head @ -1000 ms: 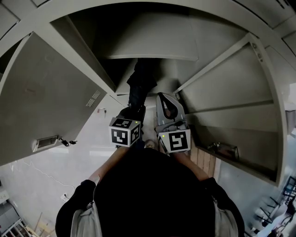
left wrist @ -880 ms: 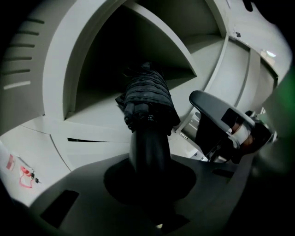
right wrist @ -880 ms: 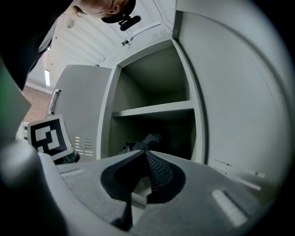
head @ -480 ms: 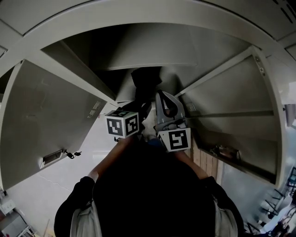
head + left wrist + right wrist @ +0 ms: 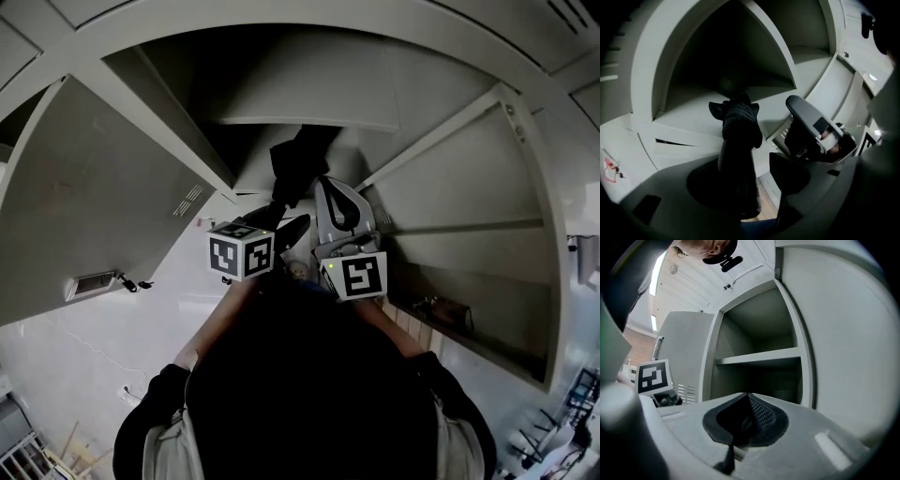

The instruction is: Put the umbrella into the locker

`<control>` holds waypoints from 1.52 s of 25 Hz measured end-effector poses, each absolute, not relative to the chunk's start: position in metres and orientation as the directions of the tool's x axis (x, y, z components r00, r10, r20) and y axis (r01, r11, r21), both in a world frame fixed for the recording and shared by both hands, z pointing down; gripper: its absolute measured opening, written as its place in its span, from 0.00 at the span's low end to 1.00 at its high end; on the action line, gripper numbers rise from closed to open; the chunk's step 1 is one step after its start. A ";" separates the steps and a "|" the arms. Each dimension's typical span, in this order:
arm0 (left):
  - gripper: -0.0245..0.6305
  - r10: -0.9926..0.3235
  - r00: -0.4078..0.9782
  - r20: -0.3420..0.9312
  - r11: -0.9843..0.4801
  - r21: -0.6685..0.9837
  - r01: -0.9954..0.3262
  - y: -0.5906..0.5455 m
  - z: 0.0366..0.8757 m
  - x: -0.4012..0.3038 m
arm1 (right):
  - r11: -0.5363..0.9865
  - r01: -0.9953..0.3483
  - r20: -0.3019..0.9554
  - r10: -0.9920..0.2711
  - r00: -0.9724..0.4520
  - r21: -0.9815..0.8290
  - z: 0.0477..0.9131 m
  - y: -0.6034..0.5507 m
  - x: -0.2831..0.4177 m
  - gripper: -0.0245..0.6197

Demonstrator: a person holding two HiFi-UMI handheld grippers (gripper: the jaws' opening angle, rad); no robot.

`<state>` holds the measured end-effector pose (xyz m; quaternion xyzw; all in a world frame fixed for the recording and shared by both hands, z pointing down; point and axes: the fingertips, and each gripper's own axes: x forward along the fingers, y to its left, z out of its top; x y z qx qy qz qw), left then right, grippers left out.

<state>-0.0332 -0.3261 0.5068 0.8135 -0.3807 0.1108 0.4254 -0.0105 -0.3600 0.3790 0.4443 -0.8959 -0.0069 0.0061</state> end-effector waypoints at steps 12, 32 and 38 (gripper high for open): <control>0.43 -0.600 0.610 0.517 -0.314 0.549 -0.774 -0.320 0.504 -0.048 | 0.672 -0.741 0.008 -0.741 -0.672 0.022 0.385 -0.353 -0.025 0.04; 0.05 -0.695 0.596 0.402 -0.488 0.345 -0.802 -0.246 0.473 -0.109 | 0.717 -0.695 -0.006 -0.696 -0.718 0.049 0.385 -0.334 -0.048 0.04; 0.05 -0.650 0.644 0.404 -0.545 0.344 -0.765 -0.259 0.482 -0.082 | 0.694 -0.718 0.006 -0.719 -0.694 0.058 0.385 -0.332 -0.036 0.04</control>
